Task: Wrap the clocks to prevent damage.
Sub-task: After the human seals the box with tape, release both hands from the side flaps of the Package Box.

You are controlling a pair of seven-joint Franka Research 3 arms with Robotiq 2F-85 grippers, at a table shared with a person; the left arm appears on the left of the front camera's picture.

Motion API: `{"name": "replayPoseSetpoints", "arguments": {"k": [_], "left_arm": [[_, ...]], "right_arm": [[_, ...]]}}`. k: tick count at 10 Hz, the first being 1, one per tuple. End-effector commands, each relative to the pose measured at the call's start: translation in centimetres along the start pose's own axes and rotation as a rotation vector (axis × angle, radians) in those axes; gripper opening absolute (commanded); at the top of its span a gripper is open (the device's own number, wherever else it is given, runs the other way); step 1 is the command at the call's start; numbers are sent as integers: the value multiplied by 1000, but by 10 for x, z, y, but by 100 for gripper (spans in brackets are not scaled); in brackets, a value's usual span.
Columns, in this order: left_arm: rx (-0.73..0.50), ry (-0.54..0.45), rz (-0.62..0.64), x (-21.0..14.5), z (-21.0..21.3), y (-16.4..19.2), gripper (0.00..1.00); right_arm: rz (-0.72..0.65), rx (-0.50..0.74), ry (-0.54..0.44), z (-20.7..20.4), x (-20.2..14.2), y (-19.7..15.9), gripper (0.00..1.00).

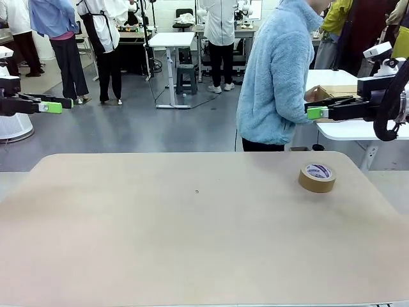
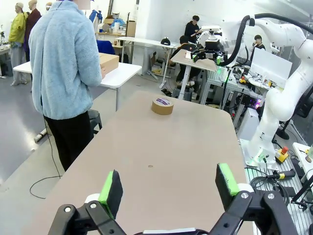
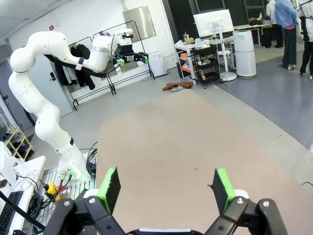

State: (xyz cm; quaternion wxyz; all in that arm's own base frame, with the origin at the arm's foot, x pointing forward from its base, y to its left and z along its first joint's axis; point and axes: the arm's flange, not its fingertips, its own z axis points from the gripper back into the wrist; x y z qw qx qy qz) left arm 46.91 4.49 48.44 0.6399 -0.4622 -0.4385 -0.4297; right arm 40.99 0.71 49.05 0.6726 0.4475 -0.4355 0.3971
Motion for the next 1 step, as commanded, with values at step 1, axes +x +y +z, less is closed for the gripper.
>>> {"name": "replayPoseSetpoints", "arguments": {"k": [1], "left_arm": [[5,-4,-1,1,1,0,100]], "right_arm": [[2,5,-4,0,0,0,100]]}}
